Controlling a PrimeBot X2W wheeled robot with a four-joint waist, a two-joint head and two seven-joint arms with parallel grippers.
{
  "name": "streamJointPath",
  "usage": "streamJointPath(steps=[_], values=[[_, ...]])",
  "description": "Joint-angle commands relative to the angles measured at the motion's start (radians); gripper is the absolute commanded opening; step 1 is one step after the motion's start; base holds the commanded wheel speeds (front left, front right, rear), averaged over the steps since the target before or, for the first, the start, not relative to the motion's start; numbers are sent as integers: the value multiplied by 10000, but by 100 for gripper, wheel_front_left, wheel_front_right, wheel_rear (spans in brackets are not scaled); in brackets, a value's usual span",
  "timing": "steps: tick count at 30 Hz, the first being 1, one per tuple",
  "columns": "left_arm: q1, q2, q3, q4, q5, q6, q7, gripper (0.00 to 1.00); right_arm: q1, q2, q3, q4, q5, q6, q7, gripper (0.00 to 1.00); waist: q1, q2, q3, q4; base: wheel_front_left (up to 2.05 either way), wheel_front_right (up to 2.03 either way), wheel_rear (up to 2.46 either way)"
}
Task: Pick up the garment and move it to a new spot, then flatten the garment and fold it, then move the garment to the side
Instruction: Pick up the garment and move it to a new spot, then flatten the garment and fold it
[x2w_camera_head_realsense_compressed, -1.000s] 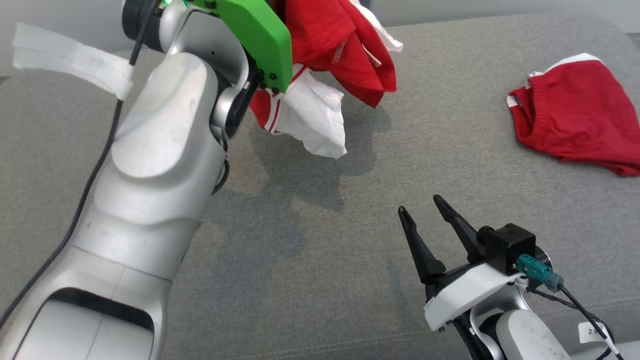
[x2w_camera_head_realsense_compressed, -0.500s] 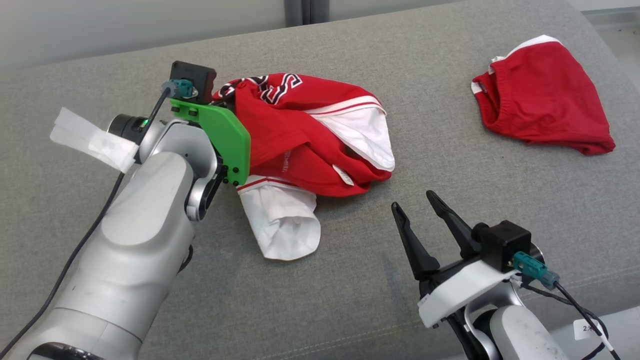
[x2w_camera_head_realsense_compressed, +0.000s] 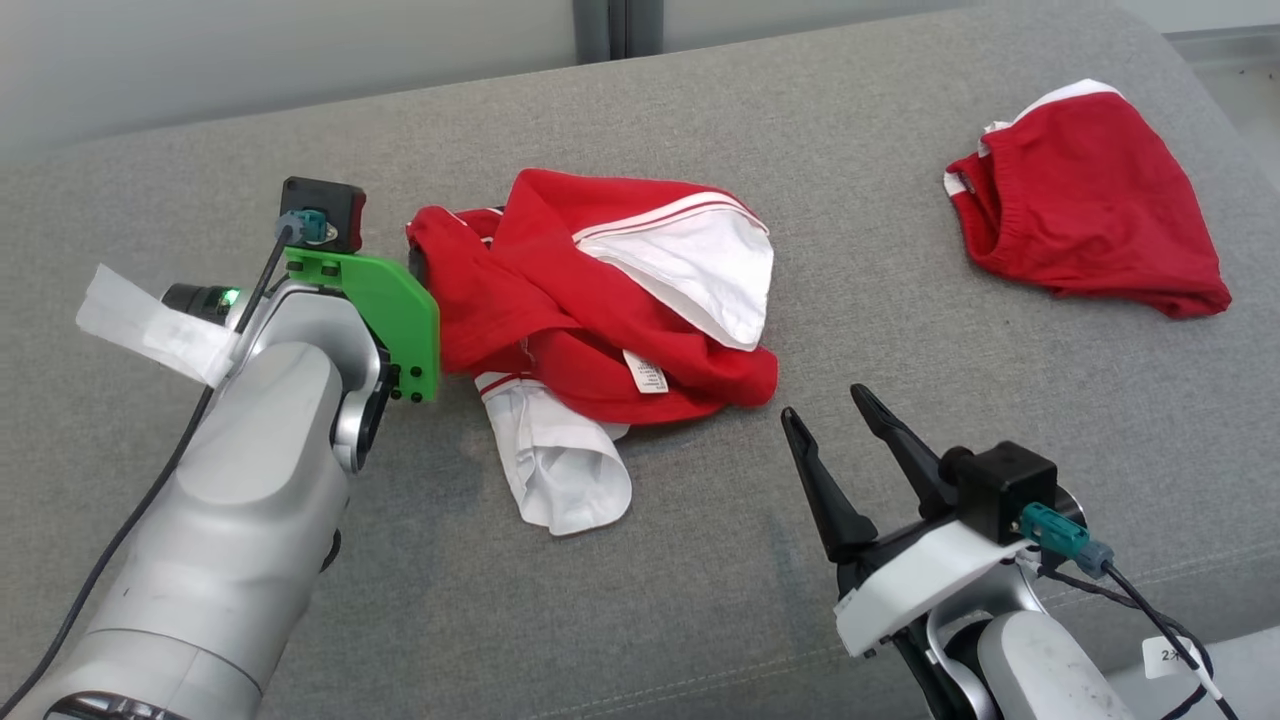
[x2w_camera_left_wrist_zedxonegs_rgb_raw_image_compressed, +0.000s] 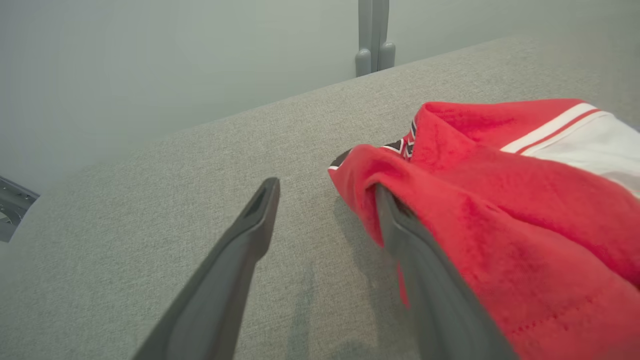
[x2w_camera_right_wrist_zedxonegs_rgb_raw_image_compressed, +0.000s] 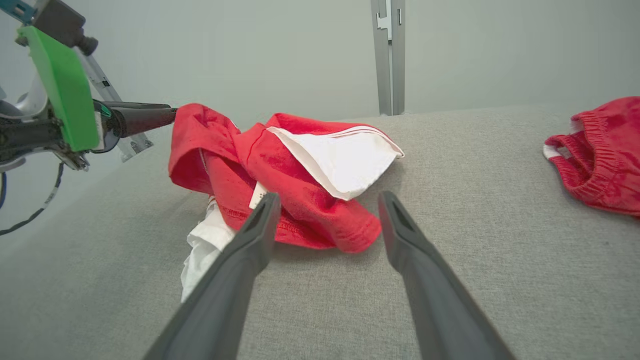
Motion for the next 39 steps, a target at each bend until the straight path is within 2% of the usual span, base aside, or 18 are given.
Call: streamJointPath(steps=[1,8,16,21,24,39], values=[[-19,-77,10,-69,-112,-64,-101,100,73,-5,-7,4,-22,-11,11,100,0,-1,-154,124,0,0,0],[372,-272,-376,-906,-58,-179,286,100,305,-6,-25,-16,-14,-11,97,100,0,-1,-609,319,0,0,0],[1467,-107,-1174,-3039,150,39,1481,100,488,-6,-68,-144,-26,-11,211,100,0,-1,-806,376,0,0,0],[1917,170,-1625,-3849,521,325,1975,100,430,-6,-27,-255,-14,-11,211,100,0,-1,-615,248,0,0,0],[1886,304,-1776,-4043,721,503,2053,100,332,-6,-43,-286,5,-11,155,100,0,-1,-425,129,0,0,0],[1310,380,-2226,-3520,1246,588,2167,100,68,-4,-28,-93,128,-11,-139,100,0,-1,122,-367,0,0,0]])
